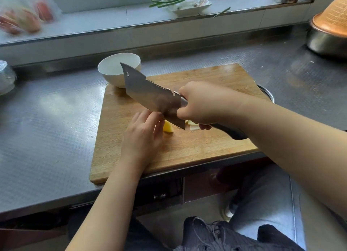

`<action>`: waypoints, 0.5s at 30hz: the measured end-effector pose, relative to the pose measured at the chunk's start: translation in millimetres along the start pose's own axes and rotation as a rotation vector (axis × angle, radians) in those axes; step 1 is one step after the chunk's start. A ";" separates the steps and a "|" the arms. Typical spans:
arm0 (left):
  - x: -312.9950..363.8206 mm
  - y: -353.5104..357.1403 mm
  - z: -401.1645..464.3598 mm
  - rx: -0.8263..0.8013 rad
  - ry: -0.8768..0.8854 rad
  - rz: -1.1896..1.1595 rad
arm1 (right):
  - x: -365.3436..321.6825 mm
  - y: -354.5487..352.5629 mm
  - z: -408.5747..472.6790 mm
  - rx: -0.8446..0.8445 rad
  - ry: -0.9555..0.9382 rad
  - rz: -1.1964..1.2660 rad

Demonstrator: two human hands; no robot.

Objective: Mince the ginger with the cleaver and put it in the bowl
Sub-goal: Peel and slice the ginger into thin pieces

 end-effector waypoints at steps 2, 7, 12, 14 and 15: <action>0.8 -0.1 0.5 -0.003 -0.004 0.003 | -1.2 -1.5 0.4 -0.011 -0.005 -0.006; 0.3 0.0 1.0 -0.007 -0.007 0.010 | -4.8 -1.9 1.7 -0.019 0.004 -0.042; -0.4 0.3 0.8 -0.003 -0.015 -0.026 | -5.6 -0.7 5.0 -0.029 0.017 -0.057; -0.9 0.9 0.9 -0.001 -0.018 -0.034 | -6.3 0.4 5.8 -0.028 0.018 -0.072; -1.3 1.3 0.9 -0.002 -0.017 -0.033 | -7.0 1.1 6.1 -0.028 0.017 -0.081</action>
Point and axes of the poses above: each hand's wrist, its own z-axis towards the middle knuckle, its own y-axis out of the palm, x = y × z, the point moved 2 cm from there along z, towards the middle knuckle, and after that the axes turned 13 degrees about -z, right-handed, at the moved point
